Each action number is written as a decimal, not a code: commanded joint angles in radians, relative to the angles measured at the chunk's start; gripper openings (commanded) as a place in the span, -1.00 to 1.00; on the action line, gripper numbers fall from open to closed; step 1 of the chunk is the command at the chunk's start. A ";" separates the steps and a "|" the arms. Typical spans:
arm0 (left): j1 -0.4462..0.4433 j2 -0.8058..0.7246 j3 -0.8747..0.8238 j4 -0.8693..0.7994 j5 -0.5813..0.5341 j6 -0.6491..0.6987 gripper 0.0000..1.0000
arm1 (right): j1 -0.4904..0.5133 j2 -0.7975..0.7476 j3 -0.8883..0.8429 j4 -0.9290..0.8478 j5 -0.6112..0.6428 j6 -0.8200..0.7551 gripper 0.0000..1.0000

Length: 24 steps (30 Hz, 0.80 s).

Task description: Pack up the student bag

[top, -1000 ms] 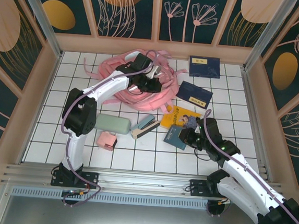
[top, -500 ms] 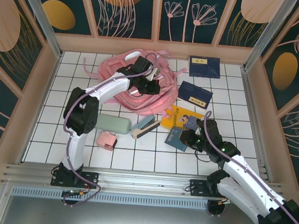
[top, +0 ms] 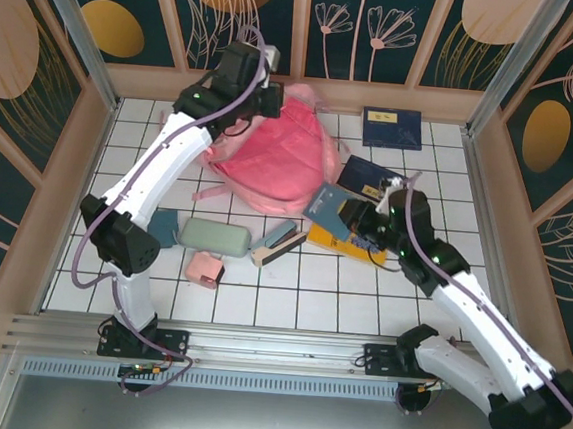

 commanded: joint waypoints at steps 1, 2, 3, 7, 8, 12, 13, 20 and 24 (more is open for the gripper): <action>0.024 -0.025 0.030 0.025 -0.059 0.015 -1.00 | -0.004 0.142 0.079 0.190 0.007 0.073 -1.00; 0.036 -0.024 0.025 0.033 -0.047 0.009 -1.00 | -0.005 0.200 0.103 0.240 -0.007 0.084 -1.00; 0.042 -0.023 0.020 0.043 -0.039 0.006 -1.00 | -0.005 0.244 0.128 0.276 -0.011 0.090 -1.00; 0.064 -0.019 -0.007 0.088 0.000 -0.022 -1.00 | -0.005 0.456 0.290 0.338 -0.035 0.103 -1.00; 0.066 -0.019 -0.016 0.101 0.011 -0.027 -1.00 | -0.005 0.494 0.333 0.323 -0.024 0.104 -1.00; 0.080 -0.007 -0.034 0.139 0.045 -0.048 -1.00 | 0.003 0.628 0.474 0.302 -0.026 0.122 -1.00; 0.086 -0.002 -0.034 0.148 0.057 -0.056 -1.00 | 0.007 0.661 0.512 0.288 -0.018 0.121 -1.00; 0.140 -0.014 -0.065 0.282 0.172 -0.144 -1.00 | 0.019 0.975 0.791 0.232 -0.064 0.172 -1.00; 0.141 -0.001 -0.025 0.289 0.205 -0.151 -1.00 | 0.042 1.155 0.967 0.243 -0.078 0.222 -1.00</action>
